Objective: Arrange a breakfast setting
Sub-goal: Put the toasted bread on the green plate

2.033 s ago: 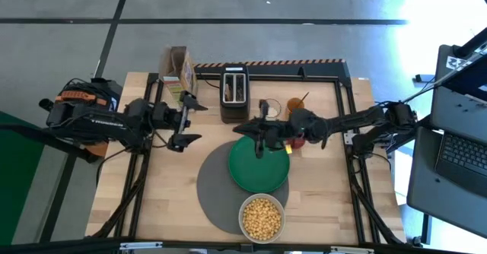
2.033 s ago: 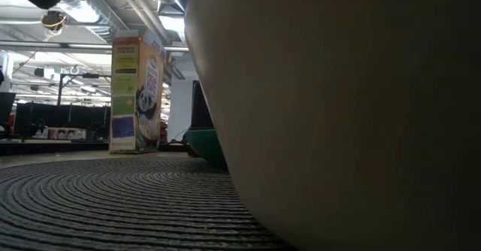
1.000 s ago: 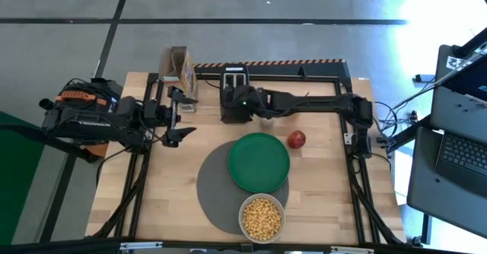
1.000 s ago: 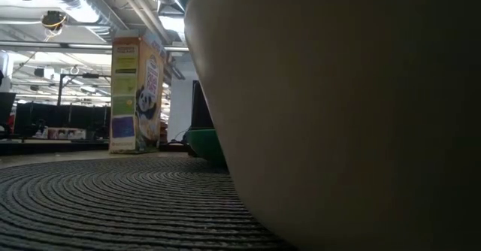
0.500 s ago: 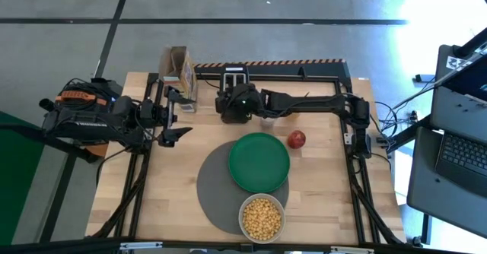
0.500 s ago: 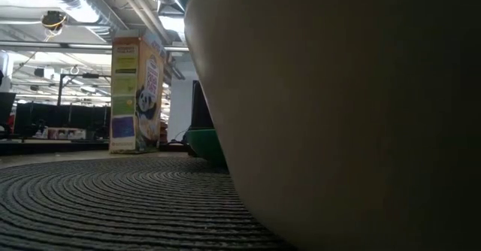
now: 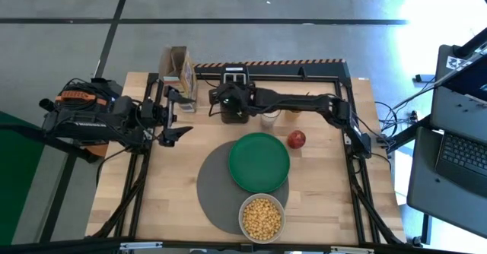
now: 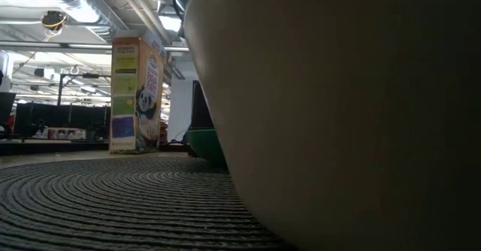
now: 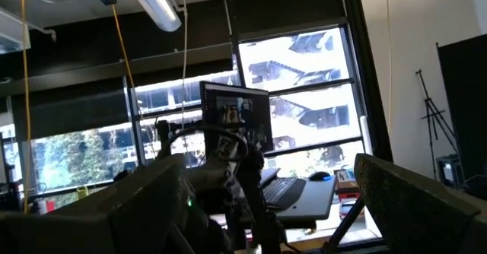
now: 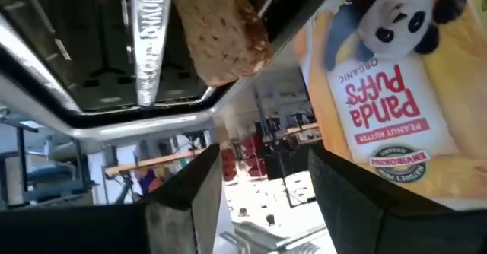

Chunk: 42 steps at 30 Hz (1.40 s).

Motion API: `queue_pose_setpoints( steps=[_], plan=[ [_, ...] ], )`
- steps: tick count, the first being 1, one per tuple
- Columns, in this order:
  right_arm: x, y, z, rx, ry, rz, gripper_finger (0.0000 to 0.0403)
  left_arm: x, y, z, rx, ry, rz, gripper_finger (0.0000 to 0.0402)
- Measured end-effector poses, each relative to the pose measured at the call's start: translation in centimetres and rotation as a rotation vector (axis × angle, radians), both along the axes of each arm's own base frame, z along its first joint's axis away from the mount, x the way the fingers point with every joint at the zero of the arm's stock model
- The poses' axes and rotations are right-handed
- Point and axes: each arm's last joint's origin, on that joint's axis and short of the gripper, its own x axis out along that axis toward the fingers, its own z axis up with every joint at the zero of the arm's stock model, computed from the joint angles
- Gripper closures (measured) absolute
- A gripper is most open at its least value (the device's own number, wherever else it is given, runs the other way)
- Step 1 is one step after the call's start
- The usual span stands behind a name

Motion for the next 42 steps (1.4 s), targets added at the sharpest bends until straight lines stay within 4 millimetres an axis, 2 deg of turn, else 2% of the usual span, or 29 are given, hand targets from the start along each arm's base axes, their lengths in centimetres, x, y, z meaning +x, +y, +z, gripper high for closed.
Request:
queue_pose_setpoints(
  steps=[7,24,29,42],
  plan=[
    [-0.5,0.1,-0.4,0.034,0.058,-0.018,0.0221,-0.2,0.0,0.0,-0.002,0.006,0.004,0.0025],
    [-0.2,0.9,-0.9,0.133,0.033,0.047,0.0221,-0.2,0.0,0.0,-0.002,0.005,0.004,0.0025],
    [0.1,0.9,-2.2,0.136,0.072,0.041,0.0221,-0.2,0.0,0.0,-0.002,0.007,0.004,0.0025],
    [0.2,0.0,-2.7,0.101,0.074,-0.017,0.0221,-0.2,0.0,0.0,-0.001,0.008,0.000,0.0025]
  ],
)
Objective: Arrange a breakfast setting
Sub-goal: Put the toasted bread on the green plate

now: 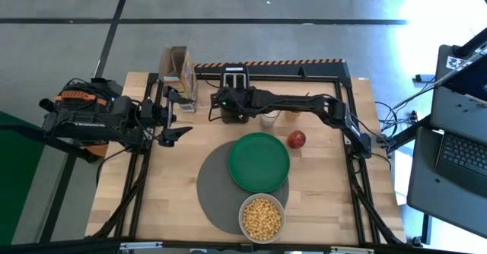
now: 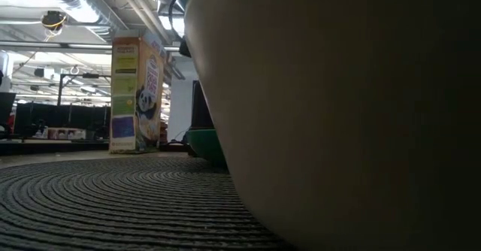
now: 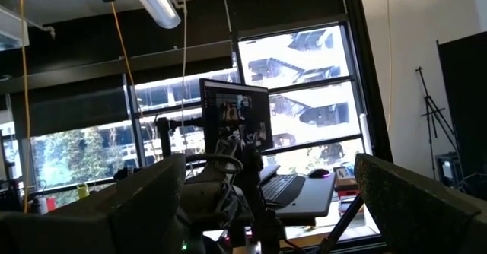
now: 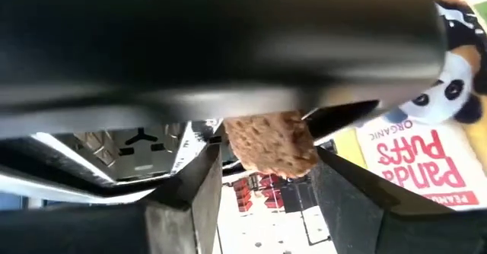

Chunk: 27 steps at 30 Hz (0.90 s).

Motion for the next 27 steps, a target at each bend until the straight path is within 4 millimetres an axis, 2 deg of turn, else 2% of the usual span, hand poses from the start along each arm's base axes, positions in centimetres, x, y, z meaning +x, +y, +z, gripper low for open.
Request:
queue_pose_setpoints(
  steps=[5,13,20,27],
  plan=[
    [0.02,0.03,0.00,0.012,-0.012,-0.005,0.0239,0.00,0.00,0.00,0.000,0.000,0.000,0.0025],
    [0.02,0.10,0.03,0.010,-0.015,-0.007,0.0320,0.00,0.00,0.00,0.000,0.000,0.000,0.0025],
    [-0.07,0.00,0.09,-0.030,-0.008,-0.046,0.0373,0.00,0.00,0.00,0.000,0.000,0.000,0.0025],
    [-0.09,-0.08,0.20,-0.058,-0.011,-0.072,0.0396,0.00,0.00,0.00,0.000,0.000,0.000,0.0025]
  ],
)
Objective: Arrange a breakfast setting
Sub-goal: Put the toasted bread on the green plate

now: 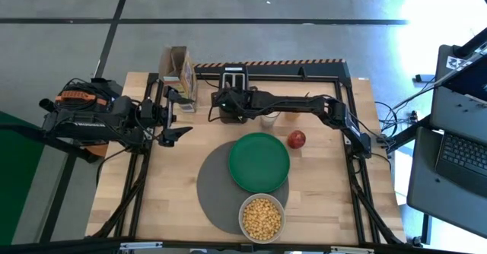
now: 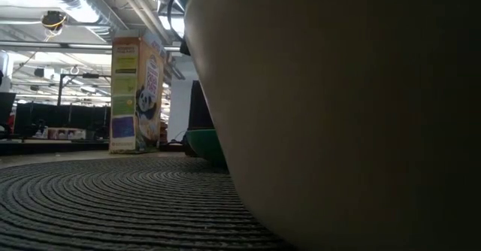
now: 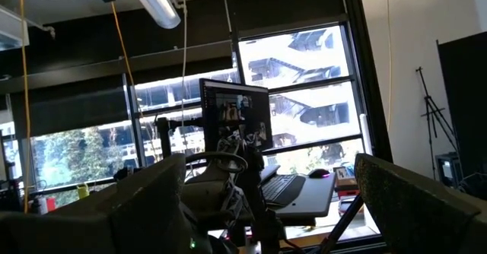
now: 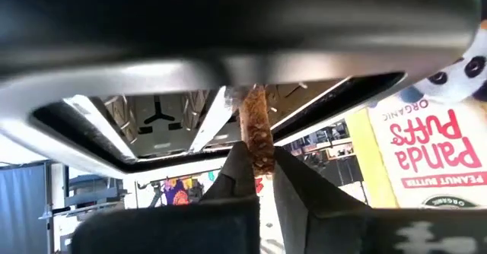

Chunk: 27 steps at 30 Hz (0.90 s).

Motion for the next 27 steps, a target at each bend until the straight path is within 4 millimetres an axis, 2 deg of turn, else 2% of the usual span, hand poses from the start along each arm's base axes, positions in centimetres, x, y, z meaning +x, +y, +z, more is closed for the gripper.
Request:
queue_pose_setpoints(
  steps=[8,16,23,27],
  plan=[
    [0.2,-0.2,0.7,-0.071,-0.041,-0.056,0.0397,0.0,0.0,0.0,0.000,0.000,0.000,0.0025],
    [0.4,0.2,2.7,-0.111,-0.092,-0.082,0.0396,0.0,0.0,0.0,-0.001,0.002,0.000,0.0025],
    [0.5,2.3,5.8,-0.136,-0.142,-0.089,0.0398,0.1,0.0,-0.1,-0.003,0.012,-0.003,0.0025],
    [-0.2,3.8,7.2,-0.144,-0.150,-0.117,0.0399,0.1,0.0,-0.1,-0.007,0.015,-0.006,0.0025]
  ],
)
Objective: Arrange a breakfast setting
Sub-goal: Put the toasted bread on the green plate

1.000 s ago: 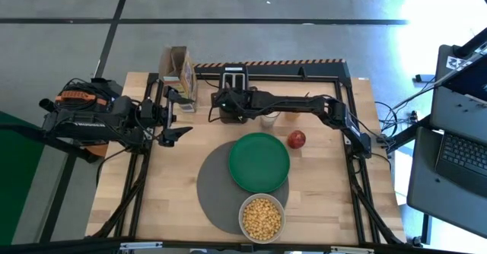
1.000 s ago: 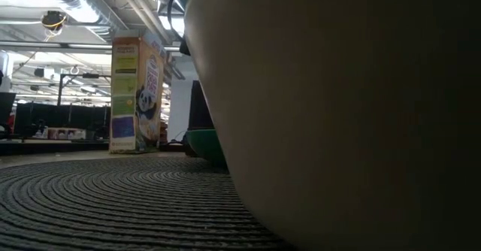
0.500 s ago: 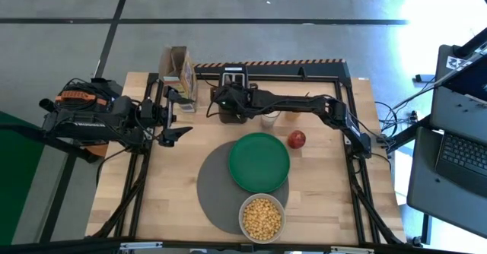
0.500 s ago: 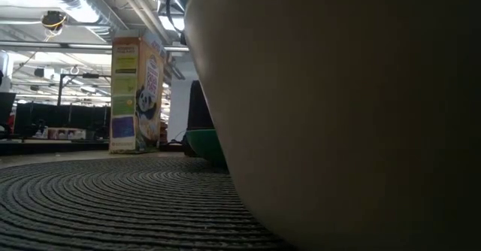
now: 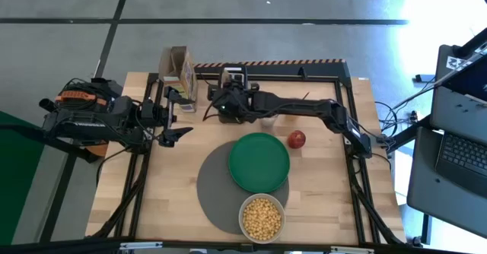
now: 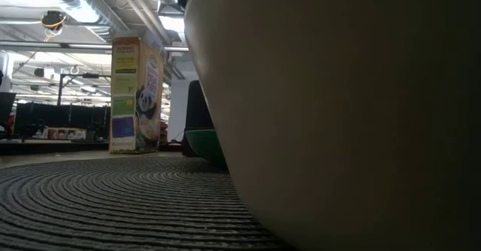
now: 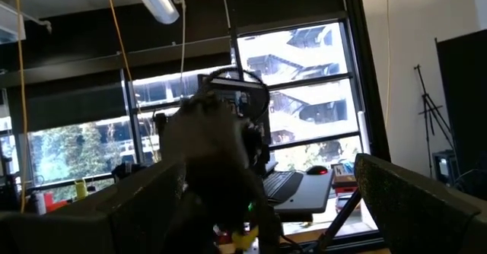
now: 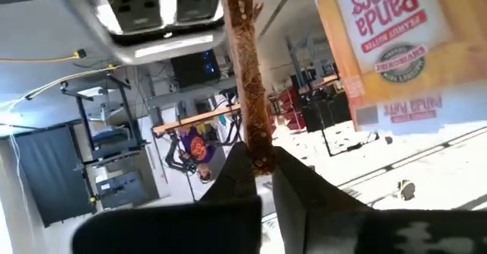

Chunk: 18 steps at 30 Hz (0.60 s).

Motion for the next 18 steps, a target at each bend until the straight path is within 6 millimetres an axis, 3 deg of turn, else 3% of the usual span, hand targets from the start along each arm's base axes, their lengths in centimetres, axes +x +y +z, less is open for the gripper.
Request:
queue_pose_setpoints(
  steps=[5,13,18],
  plan=[
    [-2.8,2.4,3.1,0.087,-0.118,-0.082,0.0399,0.0,0.0,0.0,-0.016,0.002,-0.013,0.0025],
    [-10.6,6.1,8.1,0.662,-0.425,-0.293,0.0401,-0.1,-0.1,0.1,-0.015,-0.001,-0.036,0.0025],
    [-13.7,8.9,9.6,0.843,-0.464,-0.366,0.0402,-0.2,-0.1,0.2,-0.033,-0.012,-0.044,0.0025]
  ],
)
